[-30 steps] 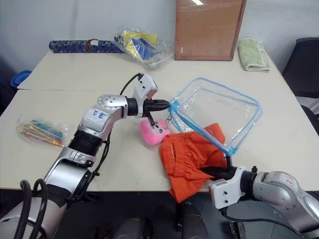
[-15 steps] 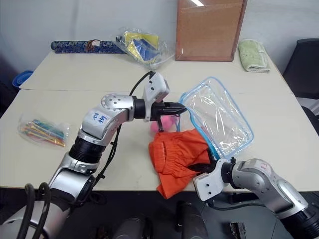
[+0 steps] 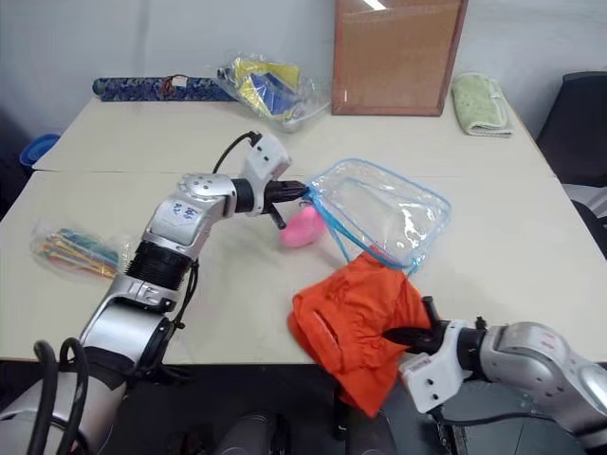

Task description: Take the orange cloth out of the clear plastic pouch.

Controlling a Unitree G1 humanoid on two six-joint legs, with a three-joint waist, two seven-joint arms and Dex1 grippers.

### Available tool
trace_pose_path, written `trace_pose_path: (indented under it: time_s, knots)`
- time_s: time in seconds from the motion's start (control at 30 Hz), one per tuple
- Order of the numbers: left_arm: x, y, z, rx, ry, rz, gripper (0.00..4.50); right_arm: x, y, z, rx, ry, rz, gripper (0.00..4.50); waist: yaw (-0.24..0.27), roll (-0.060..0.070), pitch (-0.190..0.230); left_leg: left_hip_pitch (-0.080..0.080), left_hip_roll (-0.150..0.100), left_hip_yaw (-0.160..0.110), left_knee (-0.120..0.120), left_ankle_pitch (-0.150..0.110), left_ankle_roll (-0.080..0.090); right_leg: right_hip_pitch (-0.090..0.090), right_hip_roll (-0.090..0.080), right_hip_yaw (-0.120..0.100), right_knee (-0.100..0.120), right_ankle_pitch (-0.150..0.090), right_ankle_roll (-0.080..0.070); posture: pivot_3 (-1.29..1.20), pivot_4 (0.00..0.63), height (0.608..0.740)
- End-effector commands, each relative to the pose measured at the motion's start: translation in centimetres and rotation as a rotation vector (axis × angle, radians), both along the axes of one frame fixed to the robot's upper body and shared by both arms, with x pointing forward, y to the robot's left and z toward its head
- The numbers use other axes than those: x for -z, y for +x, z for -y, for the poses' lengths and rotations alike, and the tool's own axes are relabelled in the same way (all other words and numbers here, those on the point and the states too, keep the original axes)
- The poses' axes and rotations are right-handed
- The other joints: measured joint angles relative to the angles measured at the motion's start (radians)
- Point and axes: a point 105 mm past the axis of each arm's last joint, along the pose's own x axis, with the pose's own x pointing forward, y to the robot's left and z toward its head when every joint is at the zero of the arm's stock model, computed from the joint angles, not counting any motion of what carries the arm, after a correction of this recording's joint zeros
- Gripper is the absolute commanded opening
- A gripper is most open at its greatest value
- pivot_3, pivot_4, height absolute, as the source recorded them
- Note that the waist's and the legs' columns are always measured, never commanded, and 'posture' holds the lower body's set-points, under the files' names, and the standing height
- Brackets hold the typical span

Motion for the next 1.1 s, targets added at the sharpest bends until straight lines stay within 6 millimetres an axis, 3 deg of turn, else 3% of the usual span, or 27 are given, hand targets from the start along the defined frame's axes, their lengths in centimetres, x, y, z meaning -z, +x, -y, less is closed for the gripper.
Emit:
trace_pose_path:
  time_s: [0.03, 0.27, 0.4, 0.57, 0.73, 0.83, 0.93, 1.1]
  knots:
    - [-1.5, 0.4, -2.4, -0.051, 0.008, 0.051, 0.00, -0.7, -0.2, 2.4, 0.072, -0.024, 0.023, 0.02, 0.000, 0.000, 0.000, 0.000, 0.000, 0.000, 0.000, 0.000, 0.000, 0.000, 0.000, 0.000, 0.000, 0.000, 0.000, 0.00, 0.150, 0.740]
    - [-0.8, -3.4, -1.7, 0.092, 0.027, -0.021, 0.00, -1.4, 2.6, 11.1, 0.456, 0.003, 0.105, 0.02, 0.002, 0.000, 0.000, 0.000, -0.001, 0.001, 0.000, 0.000, 0.000, 0.000, -0.001, 0.001, 0.001, 0.000, 0.000, 0.00, 0.150, 0.740]
    - [0.3, -6.5, -0.7, 0.209, 0.060, -0.066, 0.00, -2.5, 4.3, 15.7, 0.785, 0.191, 0.162, 0.02, 0.000, 0.000, 0.000, 0.000, 0.000, 0.001, 0.000, 0.000, 0.000, 0.000, 0.000, 0.002, 0.001, 0.000, 0.000, 0.00, 0.150, 0.740]
    - [1.8, -9.0, -0.7, 0.294, 0.134, -0.098, 0.00, -1.5, 4.7, 16.2, 0.964, 0.405, 0.110, 0.02, -0.001, 0.001, 0.000, 0.001, 0.001, 0.000, 0.000, 0.001, -0.002, 0.000, 0.000, 0.002, 0.002, -0.001, -0.002, 0.00, 0.150, 0.740]
    - [2.1, -10.3, -1.6, 0.343, 0.214, -0.099, 0.00, -1.3, 5.1, 14.6, 0.998, 0.543, 0.053, 0.02, -0.003, 0.003, 0.000, 0.002, 0.001, 0.001, 0.000, 0.001, -0.003, 0.000, 0.000, 0.003, 0.004, -0.001, -0.002, 0.00, 0.150, 0.740]
    - [2.2, -10.2, -2.0, 0.347, 0.265, -0.068, 0.00, -1.3, 5.1, 14.0, 0.987, 0.546, 0.034, 0.69, -0.003, 0.004, -0.001, 0.003, 0.000, 0.001, -0.001, 0.001, -0.003, 0.000, 0.000, 0.004, 0.004, -0.002, -0.003, 0.00, 0.150, 0.740]
    - [2.0, -9.5, -2.0, 0.346, 0.278, -0.032, 0.64, -1.6, 4.9, 13.5, 0.970, 0.537, 0.039, 1.71, -0.001, 0.004, -0.001, 0.003, 0.000, 0.001, -0.001, 0.001, -0.003, 0.000, 0.000, 0.004, 0.004, -0.002, -0.003, 0.00, 0.150, 0.740]
    - [-0.1, -8.7, -1.6, 0.410, 0.217, 0.078, 2.20, -3.2, 4.3, 12.2, 0.943, 0.596, -0.002, 3.48, 0.000, 0.004, -0.001, 0.002, 0.000, 0.001, 0.000, 0.001, -0.002, 0.000, 0.000, 0.004, 0.004, -0.002, -0.003, 0.00, 0.150, 0.740]
